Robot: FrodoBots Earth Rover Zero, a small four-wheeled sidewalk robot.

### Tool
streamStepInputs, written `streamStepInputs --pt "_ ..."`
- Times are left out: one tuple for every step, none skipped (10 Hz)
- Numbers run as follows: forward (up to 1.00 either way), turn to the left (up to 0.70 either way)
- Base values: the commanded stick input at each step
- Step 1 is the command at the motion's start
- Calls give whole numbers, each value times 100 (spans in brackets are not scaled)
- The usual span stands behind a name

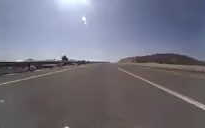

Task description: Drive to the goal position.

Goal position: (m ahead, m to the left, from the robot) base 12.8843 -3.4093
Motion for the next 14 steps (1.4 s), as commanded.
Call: streamStepInputs --pt "100 0" --pt "100 0" --pt "100 0" --pt "100 0" --pt "100 0" --pt "100 0" --pt "100 0" --pt "100 0" --pt "100 0" --pt "100 0" --pt "100 0" --pt "100 0" --pt "100 0" --pt "100 0"
